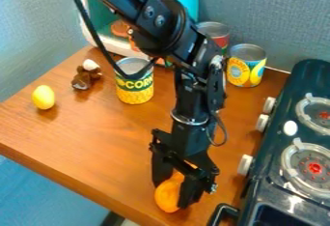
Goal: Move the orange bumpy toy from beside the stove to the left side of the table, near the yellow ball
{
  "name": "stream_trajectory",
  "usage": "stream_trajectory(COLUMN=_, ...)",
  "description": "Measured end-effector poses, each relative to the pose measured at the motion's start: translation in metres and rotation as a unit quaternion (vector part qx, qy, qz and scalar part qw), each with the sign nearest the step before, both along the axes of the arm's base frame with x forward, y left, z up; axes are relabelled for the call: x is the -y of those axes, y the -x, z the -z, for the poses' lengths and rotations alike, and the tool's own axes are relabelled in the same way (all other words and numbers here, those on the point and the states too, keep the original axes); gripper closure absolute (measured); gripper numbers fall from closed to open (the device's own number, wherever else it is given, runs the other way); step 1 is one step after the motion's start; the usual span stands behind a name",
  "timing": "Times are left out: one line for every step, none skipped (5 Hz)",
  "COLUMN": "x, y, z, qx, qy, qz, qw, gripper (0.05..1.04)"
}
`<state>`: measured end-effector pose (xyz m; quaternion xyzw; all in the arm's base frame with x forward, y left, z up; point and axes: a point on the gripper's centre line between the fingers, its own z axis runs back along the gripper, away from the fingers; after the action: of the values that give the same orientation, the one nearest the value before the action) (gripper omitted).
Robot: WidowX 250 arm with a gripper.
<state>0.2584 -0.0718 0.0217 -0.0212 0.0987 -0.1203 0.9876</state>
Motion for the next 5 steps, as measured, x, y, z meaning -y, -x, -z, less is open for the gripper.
stream_trajectory(x=-0.001, y=0.001, z=-0.013, qx=0.022, qy=0.005, qz=-0.004, qw=0.9997, gripper=0.307)
stream_trajectory(x=-0.006, y=-0.004, z=-0.054, qx=0.091, qy=0.032, qz=-0.009, qw=0.9953, gripper=0.307)
stream_trajectory(x=-0.021, y=-0.001, z=-0.083, qx=0.127, qy=0.029, qz=-0.024, qw=0.9912, gripper=0.307)
stream_trajectory(x=-0.043, y=0.002, z=-0.084, qx=0.111, qy=0.022, qz=-0.048, qw=0.9924, gripper=0.307)
stream_trajectory(x=-0.081, y=0.004, z=-0.070, qx=0.077, qy=0.005, qz=-0.100, qw=0.9921, gripper=0.307)
